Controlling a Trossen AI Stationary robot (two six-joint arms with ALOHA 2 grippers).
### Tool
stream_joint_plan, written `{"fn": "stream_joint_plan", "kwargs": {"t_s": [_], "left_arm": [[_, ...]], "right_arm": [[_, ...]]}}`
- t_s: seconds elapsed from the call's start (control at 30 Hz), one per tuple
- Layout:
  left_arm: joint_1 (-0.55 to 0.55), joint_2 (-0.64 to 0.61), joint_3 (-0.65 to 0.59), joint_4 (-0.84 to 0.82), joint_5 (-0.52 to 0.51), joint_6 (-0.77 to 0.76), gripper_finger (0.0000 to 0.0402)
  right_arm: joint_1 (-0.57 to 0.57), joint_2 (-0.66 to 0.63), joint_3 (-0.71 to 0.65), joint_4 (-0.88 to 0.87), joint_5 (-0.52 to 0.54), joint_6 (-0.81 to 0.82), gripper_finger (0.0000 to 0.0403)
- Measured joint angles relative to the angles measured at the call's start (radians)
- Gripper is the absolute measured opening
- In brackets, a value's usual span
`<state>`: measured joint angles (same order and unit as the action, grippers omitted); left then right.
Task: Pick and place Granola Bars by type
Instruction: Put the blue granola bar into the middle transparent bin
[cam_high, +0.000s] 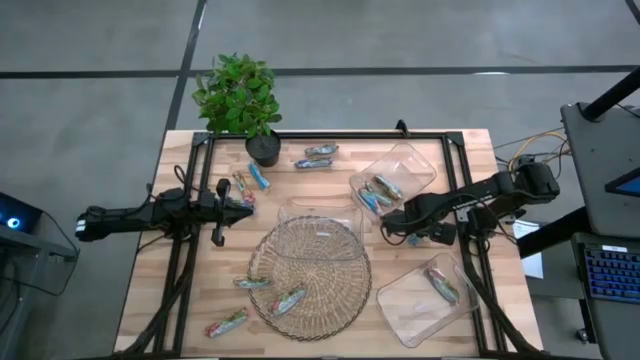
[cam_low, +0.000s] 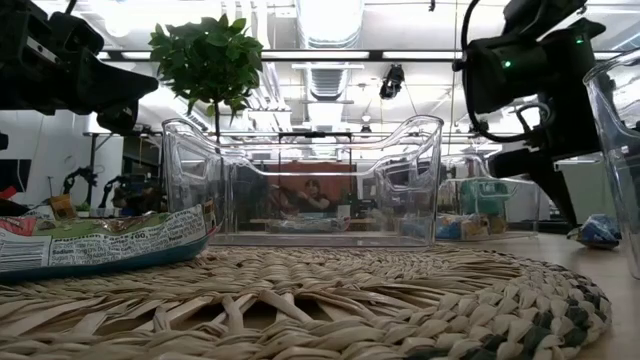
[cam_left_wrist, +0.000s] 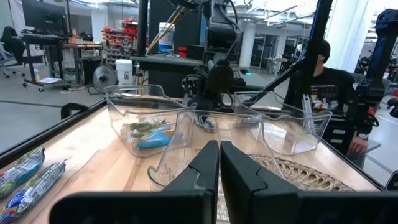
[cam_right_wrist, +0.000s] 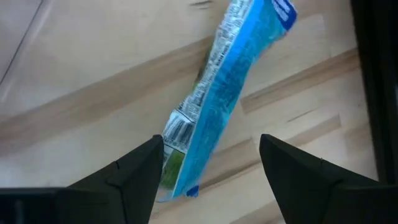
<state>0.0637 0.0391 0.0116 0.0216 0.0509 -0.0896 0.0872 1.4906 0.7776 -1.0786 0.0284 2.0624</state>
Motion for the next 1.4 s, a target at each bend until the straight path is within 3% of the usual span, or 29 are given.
{"fn": "stream_joint_plan", "kwargs": {"t_s": [0.43, 0.67, 0.87, 1.17, 1.4], "left_arm": [[0.000, 0.000, 0.000, 0.000, 0.000, 0.000, 0.0000], [0.000, 0.000, 0.000, 0.000, 0.000, 0.000, 0.0000], [0.000, 0.000, 0.000, 0.000, 0.000, 0.000, 0.0000], [0.000, 0.000, 0.000, 0.000, 0.000, 0.000, 0.0000], [0.000, 0.000, 0.000, 0.000, 0.000, 0.000, 0.0000]], "right_arm": [[-0.036, 0.000, -0.036, 0.116, 0.015, -0.023, 0.0255], [-0.035, 0.000, -0.043, 0.116, -0.034, 0.001, 0.0240], [-0.035, 0.000, -0.043, 0.117, -0.040, -0.002, 0.0182], [-0.033, -0.001, -0.043, 0.114, -0.029, -0.026, 0.0023], [-0.033, -0.005, 0.000, 0.049, -0.022, -0.053, 0.0013]]}}
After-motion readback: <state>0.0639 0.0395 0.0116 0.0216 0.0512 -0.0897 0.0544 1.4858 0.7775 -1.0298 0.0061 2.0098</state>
